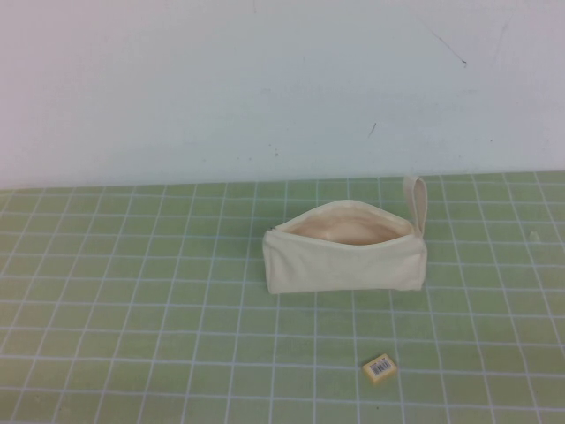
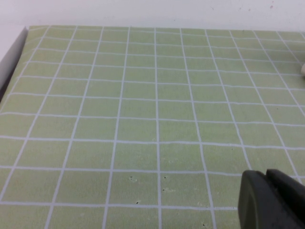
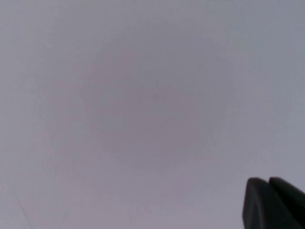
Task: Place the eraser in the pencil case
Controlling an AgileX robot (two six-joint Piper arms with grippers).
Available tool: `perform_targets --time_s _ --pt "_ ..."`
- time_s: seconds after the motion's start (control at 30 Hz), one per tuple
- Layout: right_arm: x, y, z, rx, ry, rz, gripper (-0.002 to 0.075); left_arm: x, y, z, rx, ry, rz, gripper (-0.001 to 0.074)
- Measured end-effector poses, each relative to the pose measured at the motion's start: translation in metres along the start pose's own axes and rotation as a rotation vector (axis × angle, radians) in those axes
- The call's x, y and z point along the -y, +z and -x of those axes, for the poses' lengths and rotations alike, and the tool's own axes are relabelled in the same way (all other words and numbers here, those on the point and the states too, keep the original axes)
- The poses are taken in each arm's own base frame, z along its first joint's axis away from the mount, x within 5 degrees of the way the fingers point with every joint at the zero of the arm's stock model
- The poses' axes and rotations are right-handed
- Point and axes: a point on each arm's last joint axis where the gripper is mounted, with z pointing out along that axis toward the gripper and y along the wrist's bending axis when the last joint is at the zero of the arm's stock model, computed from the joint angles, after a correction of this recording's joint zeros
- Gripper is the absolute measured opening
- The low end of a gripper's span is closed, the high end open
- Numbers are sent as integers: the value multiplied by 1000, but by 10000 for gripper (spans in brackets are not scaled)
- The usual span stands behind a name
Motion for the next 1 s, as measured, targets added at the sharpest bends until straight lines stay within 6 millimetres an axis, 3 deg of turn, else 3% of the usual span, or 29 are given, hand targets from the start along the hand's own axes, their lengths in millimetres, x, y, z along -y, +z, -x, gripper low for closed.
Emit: perform_targets --time_s 0.13,0.37,0.47,0.6,0.7,0.87,1.0 --pt "2 0 5 58 6 -26 -1 0 0 0 0 0 0 -1" --pt "18 3 15 77 184 -147 -1 0 0 0 0 0 0 -1" --pt "24 14 37 1 227 -102 -1 0 0 0 0 0 0 -1" --pt "33 29 83 -127 230 19 -1 0 0 0 0 0 0 -1" --pt "34 46 100 -300 202 126 -1 0 0 0 0 0 0 -1" --pt "23 81 90 -688 80 365 -1 0 0 0 0 0 0 -1" --pt "5 104 60 -979 73 583 -1 0 0 0 0 0 0 -1"
